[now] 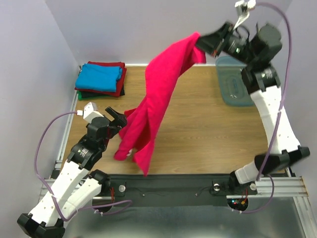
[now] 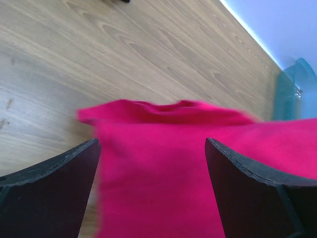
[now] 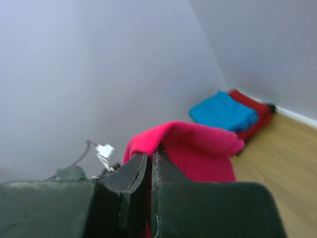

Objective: Fold and stack the t-shirts
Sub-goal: Move the tshirt to the center of the board, then flatten the tshirt out

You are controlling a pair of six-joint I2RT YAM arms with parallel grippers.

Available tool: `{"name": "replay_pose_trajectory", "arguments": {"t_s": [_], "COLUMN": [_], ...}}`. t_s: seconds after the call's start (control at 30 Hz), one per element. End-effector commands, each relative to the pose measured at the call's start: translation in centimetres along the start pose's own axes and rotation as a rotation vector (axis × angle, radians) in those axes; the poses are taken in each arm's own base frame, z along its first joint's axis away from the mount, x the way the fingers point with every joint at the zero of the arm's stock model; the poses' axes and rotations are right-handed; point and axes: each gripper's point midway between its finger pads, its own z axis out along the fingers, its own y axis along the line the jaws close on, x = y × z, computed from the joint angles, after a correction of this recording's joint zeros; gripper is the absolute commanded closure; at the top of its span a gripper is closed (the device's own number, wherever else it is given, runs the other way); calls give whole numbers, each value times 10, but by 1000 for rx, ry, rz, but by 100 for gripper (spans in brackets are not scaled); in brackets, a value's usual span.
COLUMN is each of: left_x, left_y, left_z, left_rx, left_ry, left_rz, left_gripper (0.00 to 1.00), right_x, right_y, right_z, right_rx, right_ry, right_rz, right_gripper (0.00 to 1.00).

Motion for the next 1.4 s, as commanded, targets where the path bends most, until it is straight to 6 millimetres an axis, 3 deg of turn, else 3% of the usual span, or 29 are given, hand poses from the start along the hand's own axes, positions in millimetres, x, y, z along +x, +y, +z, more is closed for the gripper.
{"name": "replay_pose_trajectory", "arguments": {"t_s": [0.0, 0.03, 0.07, 0.13, 0.17, 0.2, 0.27, 0.33, 0.37, 0.4, 0.43, 0.47, 0.53, 0.6, 0.67, 0.73, 0.83, 0.87, 0.93, 0.97, 1.0, 1.07, 1.2, 1.3, 1.33, 1.37], "left_x": [-5, -6, -6, -5, -3, 1, 7, 21, 26, 37, 44, 59, 76, 102, 111, 121, 129, 130, 138, 141, 146, 146, 160, 171, 178, 178], "left_y": [14, 16, 17, 18, 20, 20, 20, 22, 21, 13, 11, 9, 6, 20, 33, 49, 55, 54, 63, 65, 68, 62, 62, 58, 59, 55], "left_z": [0, 1, 1, 5, 7, 11, 15, 24, 27, 33, 36, 37, 45, 52, 59, 68, 80, 84, 94, 98, 104, 114, 131, 145, 149, 153], "left_rx": [-60, -68, -72, -80, -88, -96, -102, -113, -107, -71, -53, -22, 8, -17, -65, -144, -182, -186, -228, -239, -262, -267, -282, -278, -280, -272], "left_ry": [-40, -49, -52, -55, -49, -35, -13, 37, 55, 100, 128, 188, 244, 319, 332, 351, 372, 373, 384, 390, 409, 410, 461, 504, 525, 526], "left_rz": [-29, -30, -29, -21, -16, -8, 5, 23, 29, 33, 52, 59, 74, 99, 111, 127, 153, 160, 181, 188, 204, 211, 242, 256, 261, 263], "left_gripper": [1, 2, 1, 1, 2, 1, 1, 1, 2, 1, 1, 2, 2, 2, 2, 2, 2, 2, 2, 2, 2, 2, 2, 2, 2, 2], "right_x": [41, 104, 138, 178, 237, 271, 287, 292, 289, 286, 285, 281, 282, 288, 299, 320, 351, 355, 382, 383, 400, 399, 414, 428, 444, 444], "right_y": [-50, -116, -141, -186, -212, -234, -249, -256, -257, -256, -253, -251, -245, -234, -228, -219, -212, -212, -215, -217, -226, -239, -265, -266, -262, -257], "right_z": [-49, -76, -98, -149, -187, -228, -260, -290, -296, -301, -301, -299, -292, -276, -265, -248, -225, -213, -197, -188, -187, -179, -193, -211, -232, -240], "right_rx": [299, 523, 636, 896, 1034, 1195, 1325, 1461, 1491, 1515, 1512, 1498, 1440, 1324, 1241, 1150, 1058, 1024, 987, 982, 1015, 1057, 1188, 1247, 1294, 1311], "right_ry": [-57, 5, 34, 13, 122, 169, 189, 204, 202, 205, 222, 225, 254, 302, 348, 411, 519, 528, 599, 603, 643, 624, 638, 648, 674, 661], "right_rz": [-70, 26, 76, 163, 231, 273, 295, 268, 254, 231, 223, 211, 213, 235, 254, 244, 200, 188, 195, 189, 199, 198, 194, 225, 256, 267], "right_gripper": [91, 90, 89, 87, 87, 83, 77, 63, 52, 30, 19, 0, 0, 0, 0, 0, 0, 0, 0, 0, 0, 0, 0, 0, 0, 0]}}
